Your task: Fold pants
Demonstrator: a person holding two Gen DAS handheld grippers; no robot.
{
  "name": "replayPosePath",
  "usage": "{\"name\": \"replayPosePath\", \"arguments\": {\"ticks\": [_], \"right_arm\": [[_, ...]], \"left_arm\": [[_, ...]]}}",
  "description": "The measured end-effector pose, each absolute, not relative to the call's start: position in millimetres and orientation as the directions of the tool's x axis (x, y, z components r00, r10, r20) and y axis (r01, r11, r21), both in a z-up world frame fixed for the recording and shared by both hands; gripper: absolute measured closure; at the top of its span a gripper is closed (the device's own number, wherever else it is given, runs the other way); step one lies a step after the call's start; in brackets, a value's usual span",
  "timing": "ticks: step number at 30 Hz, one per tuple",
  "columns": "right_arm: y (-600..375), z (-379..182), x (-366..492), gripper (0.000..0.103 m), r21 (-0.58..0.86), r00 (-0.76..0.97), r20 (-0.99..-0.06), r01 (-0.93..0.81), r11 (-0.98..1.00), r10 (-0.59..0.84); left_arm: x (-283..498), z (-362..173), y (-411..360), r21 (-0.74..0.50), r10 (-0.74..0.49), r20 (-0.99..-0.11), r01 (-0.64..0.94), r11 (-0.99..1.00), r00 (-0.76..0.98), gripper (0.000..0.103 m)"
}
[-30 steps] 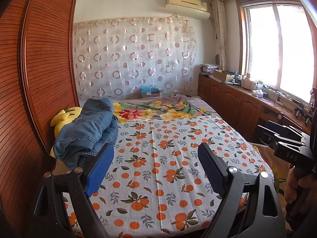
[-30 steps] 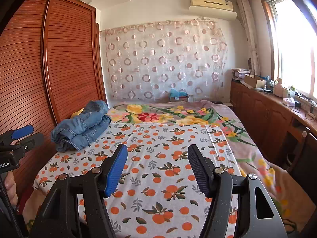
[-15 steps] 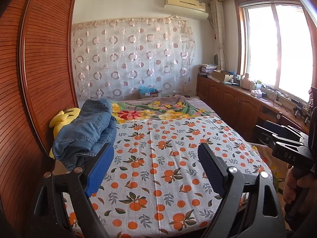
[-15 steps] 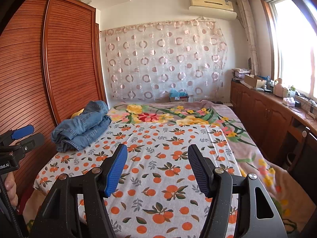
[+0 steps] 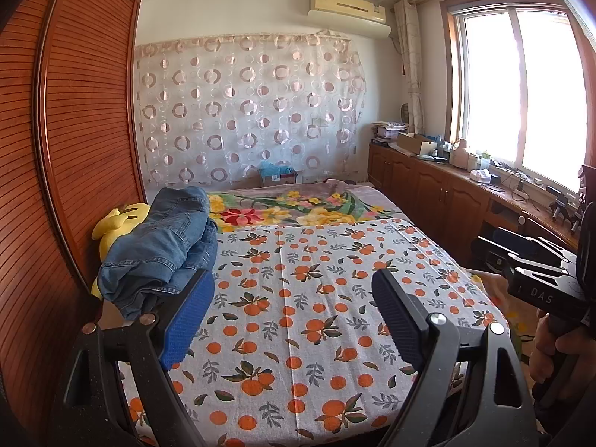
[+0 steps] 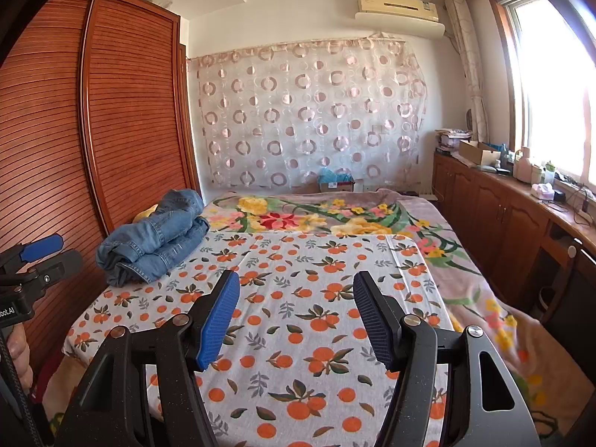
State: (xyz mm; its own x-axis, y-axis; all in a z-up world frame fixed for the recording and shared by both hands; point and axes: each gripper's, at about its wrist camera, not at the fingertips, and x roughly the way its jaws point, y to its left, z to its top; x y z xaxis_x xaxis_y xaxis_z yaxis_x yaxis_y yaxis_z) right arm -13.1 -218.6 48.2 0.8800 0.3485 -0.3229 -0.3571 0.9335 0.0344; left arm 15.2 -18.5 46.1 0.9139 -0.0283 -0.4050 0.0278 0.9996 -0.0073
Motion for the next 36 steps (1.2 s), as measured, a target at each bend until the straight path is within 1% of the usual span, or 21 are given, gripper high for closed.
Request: {"name": "replayPosePath", "arguments": {"ticks": [36], "right_arm": [[-216.9,46.3,-13.8,0.038,0.034,0.881,-0.320,-0.358,0.933,0.349]], "left_arm": [[14.7,44.5,-18.6,-0.008,-0.028,-0.405,0.027,1.000,0.914,0.016]]}}
